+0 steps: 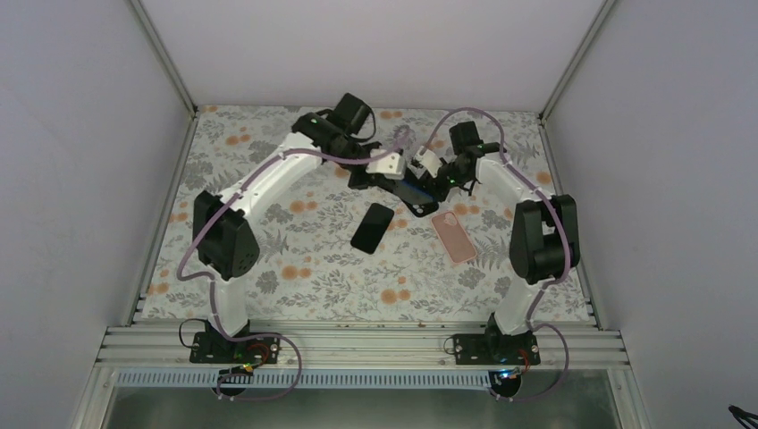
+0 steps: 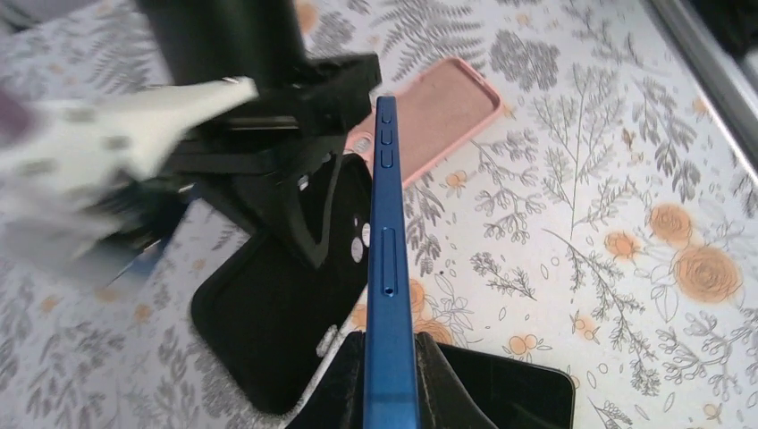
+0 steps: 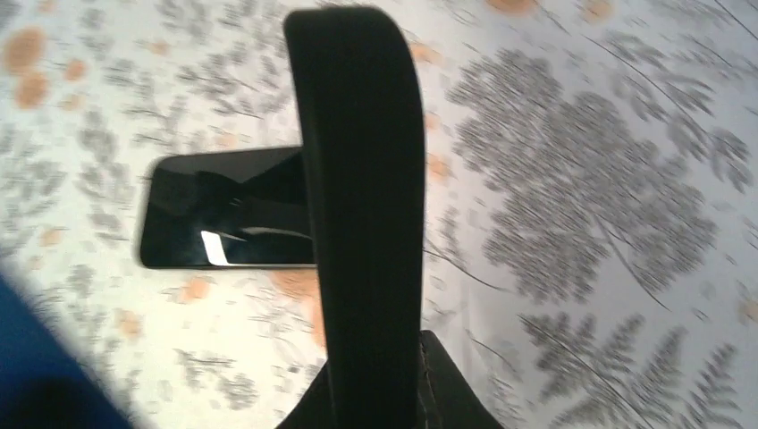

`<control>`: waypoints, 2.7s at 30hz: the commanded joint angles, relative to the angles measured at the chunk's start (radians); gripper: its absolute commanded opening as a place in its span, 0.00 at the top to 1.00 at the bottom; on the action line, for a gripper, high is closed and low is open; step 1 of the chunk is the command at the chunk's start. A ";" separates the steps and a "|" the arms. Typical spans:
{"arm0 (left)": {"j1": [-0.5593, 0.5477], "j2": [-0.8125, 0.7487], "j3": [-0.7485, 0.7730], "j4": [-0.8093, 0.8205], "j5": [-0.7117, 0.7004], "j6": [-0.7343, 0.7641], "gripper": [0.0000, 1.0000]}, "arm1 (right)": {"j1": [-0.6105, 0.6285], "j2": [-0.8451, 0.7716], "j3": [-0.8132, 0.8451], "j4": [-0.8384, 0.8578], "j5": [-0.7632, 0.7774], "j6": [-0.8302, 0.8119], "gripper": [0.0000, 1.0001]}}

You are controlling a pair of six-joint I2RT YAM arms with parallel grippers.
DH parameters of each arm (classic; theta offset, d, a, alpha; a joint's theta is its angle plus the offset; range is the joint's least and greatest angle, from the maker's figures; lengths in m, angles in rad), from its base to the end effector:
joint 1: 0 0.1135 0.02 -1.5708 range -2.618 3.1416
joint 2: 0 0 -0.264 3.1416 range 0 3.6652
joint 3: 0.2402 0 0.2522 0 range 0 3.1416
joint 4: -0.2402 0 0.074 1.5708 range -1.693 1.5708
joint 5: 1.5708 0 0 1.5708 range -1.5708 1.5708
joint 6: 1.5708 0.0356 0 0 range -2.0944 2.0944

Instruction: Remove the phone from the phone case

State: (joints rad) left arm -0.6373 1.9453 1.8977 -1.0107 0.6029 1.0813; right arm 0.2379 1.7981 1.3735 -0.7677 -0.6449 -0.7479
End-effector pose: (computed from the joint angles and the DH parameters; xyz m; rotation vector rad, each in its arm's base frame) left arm 0.3213 -0.2630 0.3174 1.9882 1.4503 -0.6024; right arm 0.3499 0.1069 0.2293 -1.3423 2.1563 0.6970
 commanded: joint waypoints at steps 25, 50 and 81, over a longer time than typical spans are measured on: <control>1.072 -0.249 -0.963 -0.334 0.987 0.557 0.98 | -0.150 0.094 0.040 -0.048 -0.444 0.282 0.96; 1.166 0.003 -0.997 -0.347 0.953 0.856 0.68 | -0.140 0.292 0.113 0.086 -0.183 0.394 0.89; 0.731 -0.528 -0.646 0.728 -0.123 -0.698 0.00 | -0.077 -0.305 0.039 0.428 0.584 0.182 0.00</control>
State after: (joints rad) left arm 0.1234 1.3949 1.2430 -0.4007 0.8207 0.6392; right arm 0.1623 1.5249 1.4429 -0.5167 -0.4000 -0.6071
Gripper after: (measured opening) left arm 0.999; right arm 0.997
